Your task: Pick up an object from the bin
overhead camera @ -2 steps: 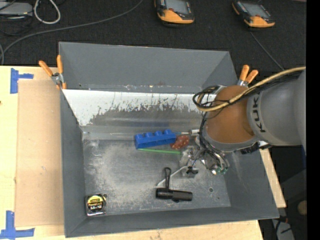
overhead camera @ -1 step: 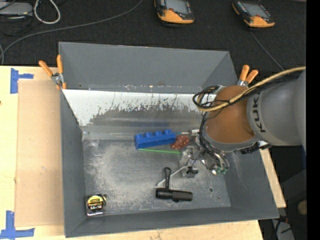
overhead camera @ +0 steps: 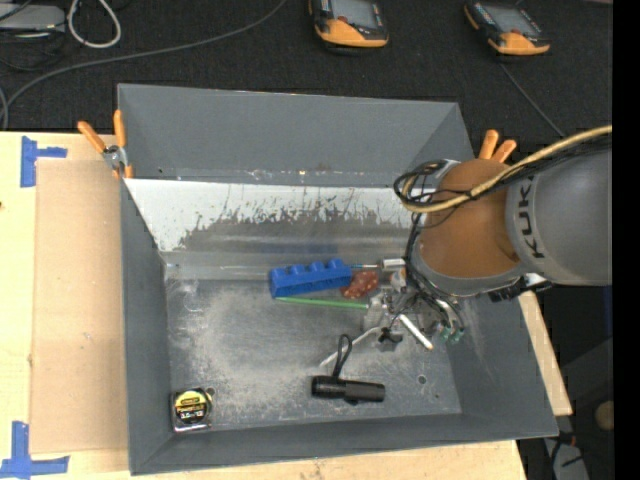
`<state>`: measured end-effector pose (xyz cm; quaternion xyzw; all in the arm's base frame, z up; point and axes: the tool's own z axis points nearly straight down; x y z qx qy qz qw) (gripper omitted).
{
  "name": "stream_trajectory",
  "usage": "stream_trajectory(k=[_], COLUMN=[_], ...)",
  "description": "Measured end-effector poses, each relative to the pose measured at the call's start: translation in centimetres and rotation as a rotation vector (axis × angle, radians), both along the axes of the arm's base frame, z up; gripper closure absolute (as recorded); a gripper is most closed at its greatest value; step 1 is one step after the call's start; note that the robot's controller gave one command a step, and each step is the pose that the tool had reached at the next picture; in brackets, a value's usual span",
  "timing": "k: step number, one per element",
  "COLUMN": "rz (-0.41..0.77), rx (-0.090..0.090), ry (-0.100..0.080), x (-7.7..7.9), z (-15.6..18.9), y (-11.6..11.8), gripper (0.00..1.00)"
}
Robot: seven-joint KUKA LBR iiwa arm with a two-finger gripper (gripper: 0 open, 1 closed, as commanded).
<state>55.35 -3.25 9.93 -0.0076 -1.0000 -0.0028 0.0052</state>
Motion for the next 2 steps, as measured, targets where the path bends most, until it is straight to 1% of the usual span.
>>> stream_trajectory(k=[1, 2], rz=[0.001, 0.003], rx=[-0.001, 0.000], ry=[-0.007, -0.005], x=[0.2, 0.2], z=[2.0, 3.1], y=[0.0, 0.0], gripper=[1.00, 1.00])
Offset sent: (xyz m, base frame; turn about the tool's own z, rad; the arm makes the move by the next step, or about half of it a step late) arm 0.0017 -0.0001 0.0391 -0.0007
